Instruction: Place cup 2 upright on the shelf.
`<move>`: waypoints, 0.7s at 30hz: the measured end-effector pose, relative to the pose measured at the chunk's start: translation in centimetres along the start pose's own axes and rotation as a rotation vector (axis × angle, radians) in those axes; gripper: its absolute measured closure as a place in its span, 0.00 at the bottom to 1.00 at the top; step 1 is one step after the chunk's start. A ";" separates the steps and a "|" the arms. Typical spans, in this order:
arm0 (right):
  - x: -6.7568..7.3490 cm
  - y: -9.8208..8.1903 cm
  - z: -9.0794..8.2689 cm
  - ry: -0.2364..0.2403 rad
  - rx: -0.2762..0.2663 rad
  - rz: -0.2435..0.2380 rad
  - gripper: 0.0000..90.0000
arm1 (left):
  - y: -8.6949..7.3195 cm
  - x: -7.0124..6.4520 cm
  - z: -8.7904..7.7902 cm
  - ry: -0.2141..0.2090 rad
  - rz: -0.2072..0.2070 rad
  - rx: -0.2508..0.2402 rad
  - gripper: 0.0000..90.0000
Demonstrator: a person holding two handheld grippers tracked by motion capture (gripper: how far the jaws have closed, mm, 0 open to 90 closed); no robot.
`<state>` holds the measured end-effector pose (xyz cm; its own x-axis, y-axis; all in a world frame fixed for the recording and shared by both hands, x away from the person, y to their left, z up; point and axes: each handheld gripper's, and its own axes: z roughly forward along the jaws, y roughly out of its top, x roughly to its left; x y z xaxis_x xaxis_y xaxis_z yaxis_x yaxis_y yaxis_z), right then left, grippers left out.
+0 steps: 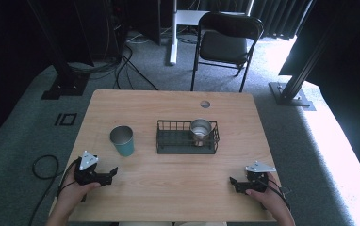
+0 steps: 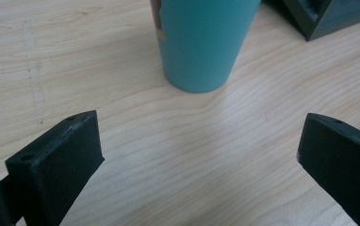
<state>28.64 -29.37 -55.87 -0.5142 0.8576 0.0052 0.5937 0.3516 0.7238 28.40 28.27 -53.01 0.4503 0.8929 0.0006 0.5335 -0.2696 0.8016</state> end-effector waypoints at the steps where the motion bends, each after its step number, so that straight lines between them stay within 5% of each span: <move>1: 0.0 0.0 0.0 0.000 0.000 0.000 0.12 | 0.1 0.0 0.1 -0.003 -0.004 -0.005 0.01; 21: 0.0 0.0 0.0 0.000 0.001 0.001 0.12 | 3.6 0.1 1.1 -0.034 0.004 -0.093 0.01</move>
<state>28.63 -29.37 -55.86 -0.5136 0.8580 0.0056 0.5947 0.3512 0.7232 31.20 26.99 -50.76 0.4768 0.8789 -0.0153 0.4637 -0.2367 0.8538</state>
